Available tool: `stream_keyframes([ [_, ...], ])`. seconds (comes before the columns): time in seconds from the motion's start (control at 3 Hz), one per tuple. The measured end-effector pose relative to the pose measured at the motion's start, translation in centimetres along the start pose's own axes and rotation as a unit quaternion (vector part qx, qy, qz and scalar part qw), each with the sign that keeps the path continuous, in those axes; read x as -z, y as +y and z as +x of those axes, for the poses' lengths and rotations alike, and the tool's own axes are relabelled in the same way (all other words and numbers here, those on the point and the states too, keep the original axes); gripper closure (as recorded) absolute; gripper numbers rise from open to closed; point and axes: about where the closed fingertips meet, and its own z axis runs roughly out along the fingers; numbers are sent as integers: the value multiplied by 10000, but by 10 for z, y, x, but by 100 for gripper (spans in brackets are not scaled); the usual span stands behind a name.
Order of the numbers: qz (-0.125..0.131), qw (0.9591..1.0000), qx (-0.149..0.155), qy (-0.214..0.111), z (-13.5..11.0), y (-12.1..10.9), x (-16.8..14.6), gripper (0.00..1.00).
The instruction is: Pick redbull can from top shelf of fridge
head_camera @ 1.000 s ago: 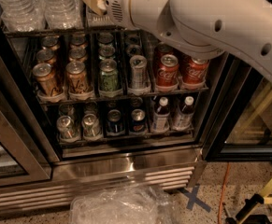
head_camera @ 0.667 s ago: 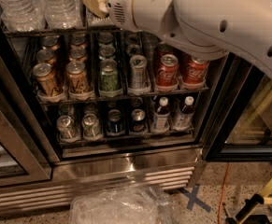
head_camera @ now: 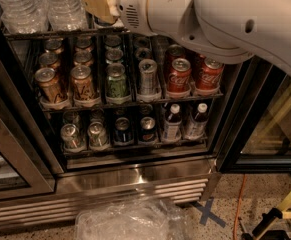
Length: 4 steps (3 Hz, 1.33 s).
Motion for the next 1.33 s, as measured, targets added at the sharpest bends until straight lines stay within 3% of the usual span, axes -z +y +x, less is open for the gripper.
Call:
stream_keyframes([
  [1.33,-787,9966,-22,261,24,23,13,100],
])
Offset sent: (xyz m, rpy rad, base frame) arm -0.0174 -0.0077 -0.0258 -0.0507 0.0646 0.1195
